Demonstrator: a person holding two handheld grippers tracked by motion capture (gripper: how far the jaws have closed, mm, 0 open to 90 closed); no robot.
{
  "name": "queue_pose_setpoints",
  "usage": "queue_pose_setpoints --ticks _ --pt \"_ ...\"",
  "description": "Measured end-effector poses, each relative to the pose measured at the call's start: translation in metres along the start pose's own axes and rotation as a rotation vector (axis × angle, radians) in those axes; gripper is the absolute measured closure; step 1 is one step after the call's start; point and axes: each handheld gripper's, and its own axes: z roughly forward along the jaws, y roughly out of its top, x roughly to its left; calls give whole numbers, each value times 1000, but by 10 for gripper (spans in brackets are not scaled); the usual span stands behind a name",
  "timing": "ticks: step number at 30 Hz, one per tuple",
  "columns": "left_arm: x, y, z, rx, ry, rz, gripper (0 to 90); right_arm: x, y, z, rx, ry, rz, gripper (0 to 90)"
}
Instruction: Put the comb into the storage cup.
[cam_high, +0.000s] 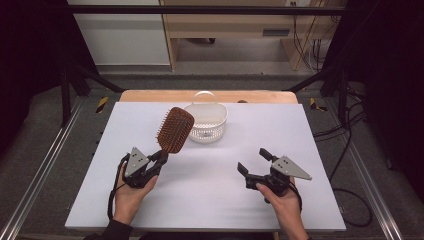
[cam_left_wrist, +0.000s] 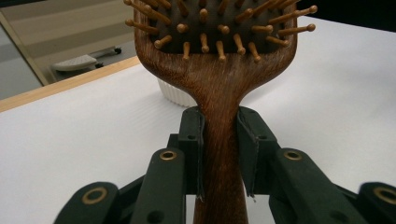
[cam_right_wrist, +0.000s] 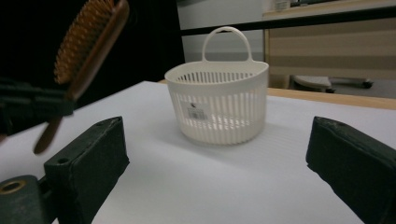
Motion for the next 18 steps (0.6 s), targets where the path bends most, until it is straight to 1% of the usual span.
queue_pose_setpoints --ticks 1,4,6,9,10,12,15,16,18 --pt "0 -2 1 0 -5 -8 723 4 3 5 1 12 21 57" --pt "-3 -5 1 -6 -12 -11 723 15 11 18 11 41 48 68" --pt "-6 -5 1 -7 -14 5 724 22 17 25 13 59 58 71" --pt "-9 -5 1 -23 -22 6 723 32 24 35 15 75 63 71" --pt "-11 -5 1 -25 -20 10 723 35 25 37 12 79 71 71" --pt "-14 -5 1 -32 -25 6 724 40 28 42 4 98 91 71" --pt "-18 -4 1 -34 -28 18 724 47 30 50 9 112 95 75" --pt "-20 -4 1 -36 -26 25 723 49 31 52 13 111 103 78" --pt "-21 -4 0 -41 -24 23 723 53 32 56 19 115 111 80"
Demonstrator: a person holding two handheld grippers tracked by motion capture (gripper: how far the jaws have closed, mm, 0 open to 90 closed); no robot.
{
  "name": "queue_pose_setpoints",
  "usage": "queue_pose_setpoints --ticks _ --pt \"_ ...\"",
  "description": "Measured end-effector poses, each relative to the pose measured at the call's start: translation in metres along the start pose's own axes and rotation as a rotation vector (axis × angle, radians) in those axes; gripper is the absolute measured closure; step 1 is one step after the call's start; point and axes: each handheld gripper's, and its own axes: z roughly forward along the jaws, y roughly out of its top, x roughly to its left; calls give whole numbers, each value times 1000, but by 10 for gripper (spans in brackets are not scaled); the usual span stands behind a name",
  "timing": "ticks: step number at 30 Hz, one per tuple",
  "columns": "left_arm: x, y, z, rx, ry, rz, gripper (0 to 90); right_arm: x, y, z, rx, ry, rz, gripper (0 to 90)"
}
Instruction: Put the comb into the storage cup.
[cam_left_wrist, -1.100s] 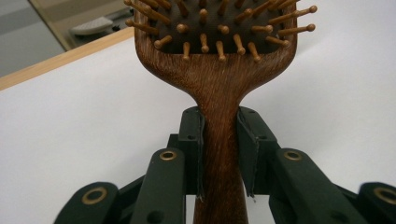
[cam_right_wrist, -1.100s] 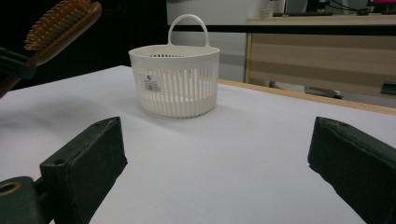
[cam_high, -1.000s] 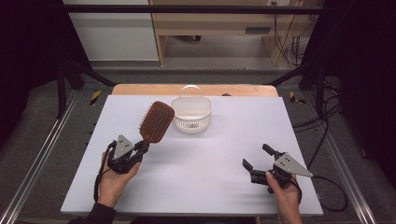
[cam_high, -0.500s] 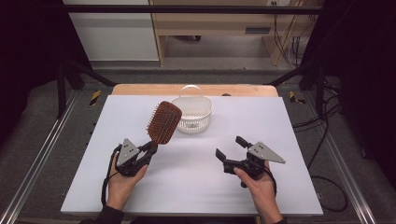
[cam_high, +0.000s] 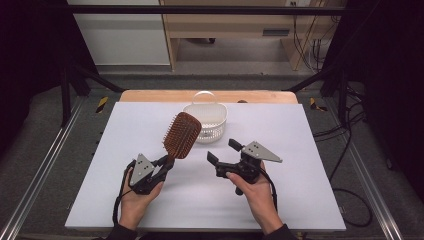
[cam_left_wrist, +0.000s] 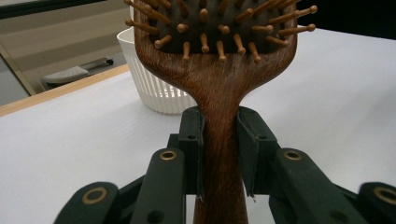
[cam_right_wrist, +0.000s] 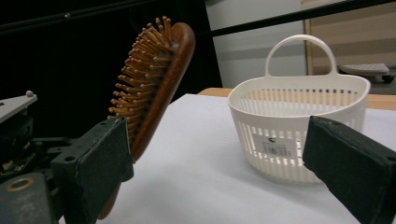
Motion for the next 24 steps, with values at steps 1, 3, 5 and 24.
queue_pose_setpoints --ticks 1,3,5,24 --pt "0 0 0 -5 0 -4 723 1 0 2 2 5 7 81" --pt "-1 0 -1 -10 2 -8 724 4 1 5 4 15 12 81" --pt "-2 0 -1 -11 1 -4 724 6 2 7 5 23 15 80" --pt "-18 2 1 -24 -28 41 724 17 15 23 3 95 80 80"
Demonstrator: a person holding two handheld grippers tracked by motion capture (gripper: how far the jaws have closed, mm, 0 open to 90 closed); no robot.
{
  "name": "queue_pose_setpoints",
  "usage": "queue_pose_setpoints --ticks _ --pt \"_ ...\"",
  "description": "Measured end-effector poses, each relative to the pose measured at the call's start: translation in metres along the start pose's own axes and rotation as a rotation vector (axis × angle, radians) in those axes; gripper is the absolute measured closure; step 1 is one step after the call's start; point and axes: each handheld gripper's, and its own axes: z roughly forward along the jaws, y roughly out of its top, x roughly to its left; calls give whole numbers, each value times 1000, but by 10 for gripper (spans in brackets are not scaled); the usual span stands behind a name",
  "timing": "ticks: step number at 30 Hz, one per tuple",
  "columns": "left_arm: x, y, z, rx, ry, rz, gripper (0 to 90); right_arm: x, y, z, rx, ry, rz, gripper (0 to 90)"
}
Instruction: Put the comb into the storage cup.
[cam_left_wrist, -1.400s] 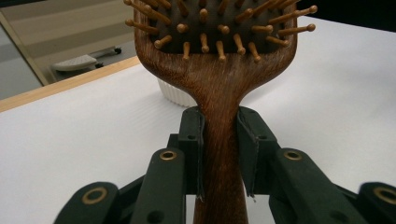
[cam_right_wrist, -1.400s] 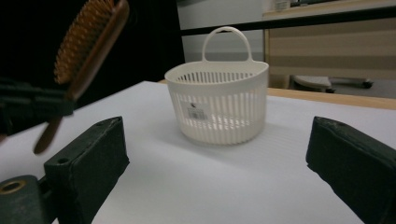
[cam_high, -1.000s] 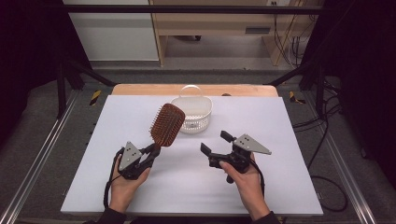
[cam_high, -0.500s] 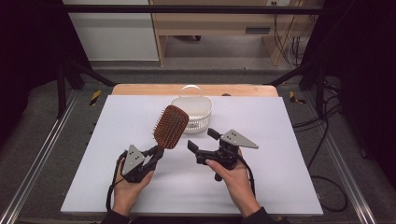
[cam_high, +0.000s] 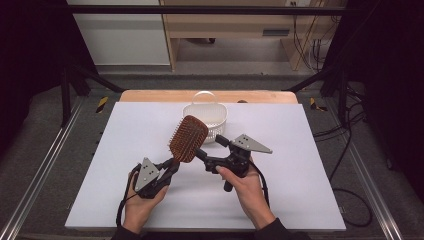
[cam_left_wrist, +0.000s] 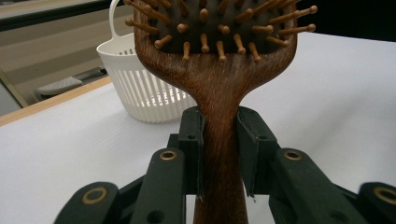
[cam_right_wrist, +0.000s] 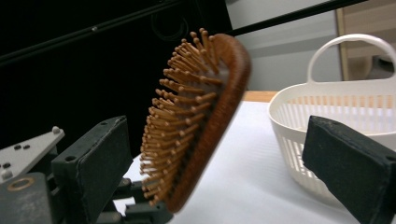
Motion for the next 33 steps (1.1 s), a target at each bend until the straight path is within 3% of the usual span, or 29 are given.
queue_pose_setpoints --ticks 19,29,33 --pt "-11 7 -2 -30 -21 27 723 7 19 20 17 90 110 204" --pt "-12 7 -3 -37 -22 38 723 2 21 23 17 95 182 256" --pt "-13 7 -2 -38 -25 38 723 2 22 24 15 101 189 292"
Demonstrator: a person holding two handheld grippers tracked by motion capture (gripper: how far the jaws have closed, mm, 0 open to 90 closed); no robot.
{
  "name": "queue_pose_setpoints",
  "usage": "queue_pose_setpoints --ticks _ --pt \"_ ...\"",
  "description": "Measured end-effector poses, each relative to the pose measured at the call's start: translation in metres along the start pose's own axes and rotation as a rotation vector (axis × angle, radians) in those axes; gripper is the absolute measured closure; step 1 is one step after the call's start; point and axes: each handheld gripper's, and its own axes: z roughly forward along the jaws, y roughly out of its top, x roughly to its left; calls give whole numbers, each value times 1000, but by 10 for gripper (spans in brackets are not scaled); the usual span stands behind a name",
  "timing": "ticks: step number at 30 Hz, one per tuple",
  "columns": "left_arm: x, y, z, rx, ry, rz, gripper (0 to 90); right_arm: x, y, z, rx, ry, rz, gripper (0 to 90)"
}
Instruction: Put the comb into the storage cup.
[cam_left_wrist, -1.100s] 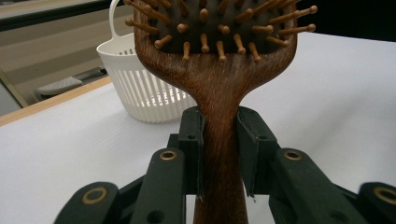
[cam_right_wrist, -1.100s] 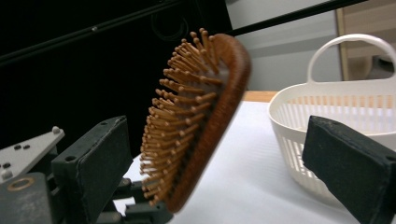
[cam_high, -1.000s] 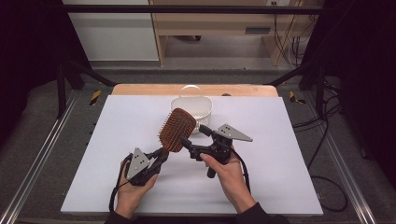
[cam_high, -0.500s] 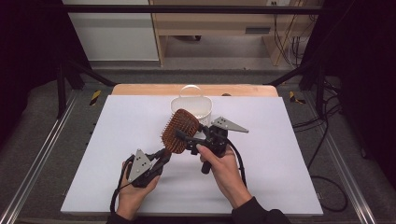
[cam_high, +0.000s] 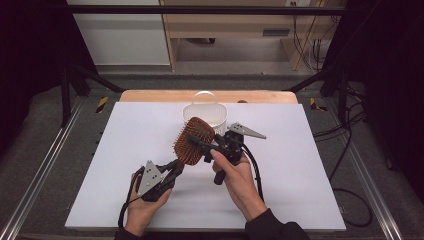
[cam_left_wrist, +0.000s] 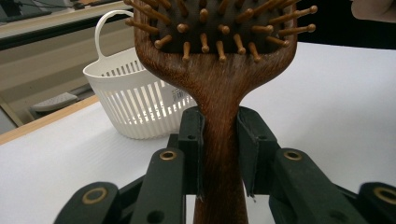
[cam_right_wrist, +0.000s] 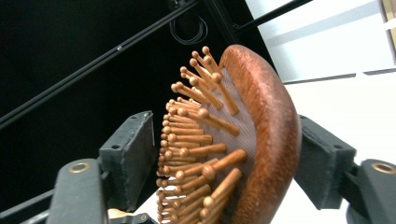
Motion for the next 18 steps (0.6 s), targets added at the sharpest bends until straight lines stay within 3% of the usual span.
queue_pose_setpoints --ticks 7,13,18 --pt "-4 0 2 5 -7 22 723 1 2 1 -6 -10 -9 410" --pt "-1 0 1 -6 4 34 723 2 2 2 -14 0 1 420" --pt "0 0 0 -6 1 15 723 4 1 1 -10 1 -4 415"
